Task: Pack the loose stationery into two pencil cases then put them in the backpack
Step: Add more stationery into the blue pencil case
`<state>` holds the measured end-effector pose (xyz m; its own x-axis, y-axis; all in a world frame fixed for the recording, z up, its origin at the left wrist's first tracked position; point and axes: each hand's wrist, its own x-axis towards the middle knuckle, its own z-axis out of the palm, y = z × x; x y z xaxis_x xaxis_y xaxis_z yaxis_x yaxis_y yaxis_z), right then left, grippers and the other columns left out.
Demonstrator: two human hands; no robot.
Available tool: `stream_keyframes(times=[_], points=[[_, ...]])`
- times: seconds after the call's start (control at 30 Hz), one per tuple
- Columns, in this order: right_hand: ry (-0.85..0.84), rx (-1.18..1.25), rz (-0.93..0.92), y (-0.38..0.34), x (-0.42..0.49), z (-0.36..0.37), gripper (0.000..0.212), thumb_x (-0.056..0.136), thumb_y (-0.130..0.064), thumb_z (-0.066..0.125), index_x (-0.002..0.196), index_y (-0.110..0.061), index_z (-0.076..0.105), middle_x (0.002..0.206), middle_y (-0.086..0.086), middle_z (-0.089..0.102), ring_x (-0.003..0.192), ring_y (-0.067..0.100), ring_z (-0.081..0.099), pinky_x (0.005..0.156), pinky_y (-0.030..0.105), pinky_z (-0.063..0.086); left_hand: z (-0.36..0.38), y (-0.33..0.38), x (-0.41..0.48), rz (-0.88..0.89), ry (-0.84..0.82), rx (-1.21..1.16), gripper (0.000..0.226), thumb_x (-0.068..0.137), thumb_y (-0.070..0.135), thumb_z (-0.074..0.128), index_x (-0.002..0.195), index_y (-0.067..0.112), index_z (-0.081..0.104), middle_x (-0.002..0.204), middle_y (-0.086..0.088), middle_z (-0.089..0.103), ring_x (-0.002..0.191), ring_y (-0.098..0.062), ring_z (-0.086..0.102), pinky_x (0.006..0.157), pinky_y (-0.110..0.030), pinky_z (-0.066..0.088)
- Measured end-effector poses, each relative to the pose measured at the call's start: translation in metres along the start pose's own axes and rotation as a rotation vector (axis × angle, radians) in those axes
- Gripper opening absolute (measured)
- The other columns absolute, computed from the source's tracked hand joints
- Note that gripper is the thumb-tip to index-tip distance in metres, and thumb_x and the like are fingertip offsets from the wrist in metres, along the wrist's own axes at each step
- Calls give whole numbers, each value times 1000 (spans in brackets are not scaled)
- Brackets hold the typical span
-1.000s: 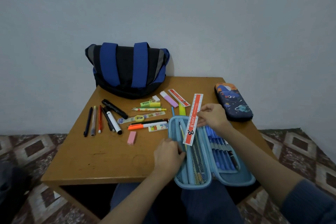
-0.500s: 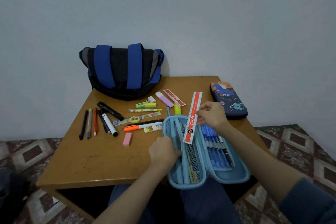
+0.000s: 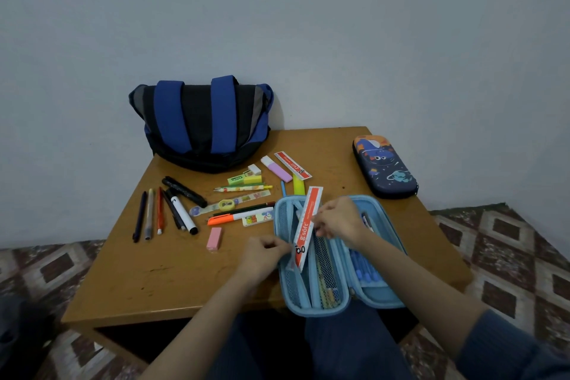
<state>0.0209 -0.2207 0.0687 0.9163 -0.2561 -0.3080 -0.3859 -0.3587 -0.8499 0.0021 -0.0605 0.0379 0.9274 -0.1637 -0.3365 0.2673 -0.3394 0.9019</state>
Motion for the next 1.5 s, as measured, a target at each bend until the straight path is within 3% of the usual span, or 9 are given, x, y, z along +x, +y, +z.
stream_keyframes(times=[0.3,0.57,0.7,0.87,1.03,1.13,1.3,1.43,1.5], points=[[-105,-132,134,7,-9,16,13,80,-1,69,70,0,61,66,11,65,38,12,53,33,16,35,2,0,-2,66,20,-81,15,88,10,59,76,9,68,81,-2,67,75,-10,60,58,-12,46],[36,-306,38,8,-2,41,15,82,-6,68,70,4,68,41,5,56,26,8,50,35,20,44,2,-5,-5,79,-8,-108,13,89,9,58,79,6,67,81,-2,66,73,-7,60,51,-6,44],[36,-477,-83,14,0,40,14,83,-4,64,79,7,71,77,16,68,50,22,61,54,31,56,1,-6,-4,73,-28,-90,13,90,10,57,83,5,67,82,-1,65,72,-5,60,51,-6,44],[23,-397,-133,18,0,32,35,91,-26,58,84,5,70,76,15,69,67,28,66,73,39,58,-6,-8,-1,70,-1,-145,18,91,15,56,80,6,67,70,1,61,57,-2,56,53,-12,44],[54,-678,-445,15,-14,32,36,88,-28,62,122,-18,57,104,5,62,93,19,60,76,29,45,-16,-14,6,-8,109,-232,23,93,15,53,77,8,67,64,-2,56,61,-10,50,57,-19,42],[-1,-845,-466,18,-11,35,18,91,-22,58,105,-16,67,115,6,54,98,23,58,76,30,45,-21,-18,12,41,212,-56,19,94,20,53,80,15,65,77,-1,60,70,-9,52,63,-19,42],[132,-674,-455,6,6,30,19,90,-17,56,91,-10,74,96,6,68,83,20,64,59,23,47,-32,-40,15,362,259,434,8,91,15,57,88,20,62,83,14,56,78,7,50,65,-7,37],[223,-579,-330,-11,40,24,16,89,-14,59,87,-8,73,83,5,70,71,19,63,59,28,51,-31,-56,19,486,268,508,5,87,12,61,87,13,66,85,7,61,76,4,52,69,-5,39],[251,-576,-274,-18,55,23,17,89,-19,60,81,-6,69,75,1,62,65,17,56,48,22,39,-31,-58,21,502,266,511,5,87,12,61,86,13,66,84,7,61,75,3,52,69,-5,40]])
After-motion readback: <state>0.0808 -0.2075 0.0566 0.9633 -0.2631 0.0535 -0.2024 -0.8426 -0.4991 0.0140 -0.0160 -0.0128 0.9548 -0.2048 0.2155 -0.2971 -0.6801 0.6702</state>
